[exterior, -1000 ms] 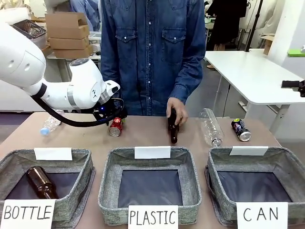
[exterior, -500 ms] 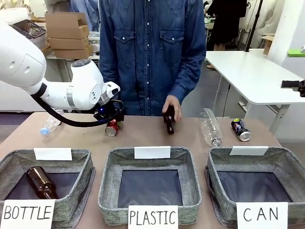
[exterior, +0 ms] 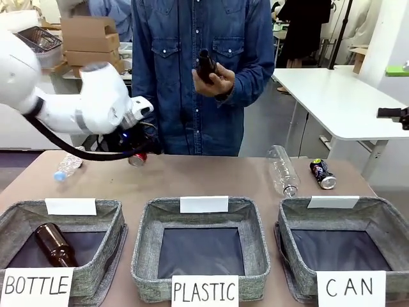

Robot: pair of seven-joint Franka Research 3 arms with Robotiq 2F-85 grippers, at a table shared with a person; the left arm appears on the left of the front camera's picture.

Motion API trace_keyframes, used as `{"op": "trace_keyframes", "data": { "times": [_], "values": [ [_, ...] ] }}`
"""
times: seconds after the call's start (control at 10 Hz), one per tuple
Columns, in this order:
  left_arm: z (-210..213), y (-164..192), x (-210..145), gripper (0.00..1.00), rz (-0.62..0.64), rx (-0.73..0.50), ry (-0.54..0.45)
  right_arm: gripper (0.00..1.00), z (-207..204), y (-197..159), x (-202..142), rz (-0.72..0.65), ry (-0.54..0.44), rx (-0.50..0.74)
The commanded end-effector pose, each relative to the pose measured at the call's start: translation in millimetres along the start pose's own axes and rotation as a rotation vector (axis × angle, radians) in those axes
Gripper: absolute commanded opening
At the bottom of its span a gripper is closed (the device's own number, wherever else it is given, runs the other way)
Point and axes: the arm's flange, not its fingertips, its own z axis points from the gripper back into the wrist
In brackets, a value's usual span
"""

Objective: Sort the can waste into the basket.
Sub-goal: Pick up the can waste from the table and place it in the right Fabric basket.

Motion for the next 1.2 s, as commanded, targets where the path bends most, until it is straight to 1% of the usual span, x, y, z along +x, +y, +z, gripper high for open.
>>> {"op": "trace_keyframes", "data": {
  "times": [0.0,0.1,0.3,0.4,0.5,0.6,0.8,0.9,1.0,1.1],
  "values": [
    [88,39,-36,0.0,-0.148,-0.033,-0.008,1.0,-3,-1,2,0.025,-0.009,0.026],
    [131,62,-56,0.0,-0.169,-0.042,-0.023,1.0,-3,-1,2,0.025,-0.009,0.026],
    [192,92,-98,0.0,-0.208,-0.124,-0.02,1.0,-3,-1,2,0.025,-0.009,0.026],
    [219,102,-119,0.0,-0.257,-0.201,-0.029,1.0,-3,-1,2,0.025,-0.009,0.026],
    [241,100,-135,0.0,-0.263,-0.406,-0.086,1.0,-3,-1,2,0.025,-0.009,0.026],
    [208,90,-96,0.0,-0.214,-0.137,-0.044,1.0,-3,-1,2,0.025,-0.009,0.026],
    [208,90,-96,0.0,-0.214,-0.137,-0.044,1.0,-3,-1,2,0.025,-0.009,0.026],
    [232,98,-119,0.0,-0.247,-0.226,-0.074,1.0,-3,-1,2,0.025,-0.009,0.026],
    [229,86,-109,0.0,-0.356,-0.297,-0.079,1.0,-3,-1,2,0.025,-0.009,0.026],
    [239,88,-103,0.0,-0.416,-0.393,-0.068,1.0,-3,-1,2,0.025,-0.009,0.026]
  ]
}}
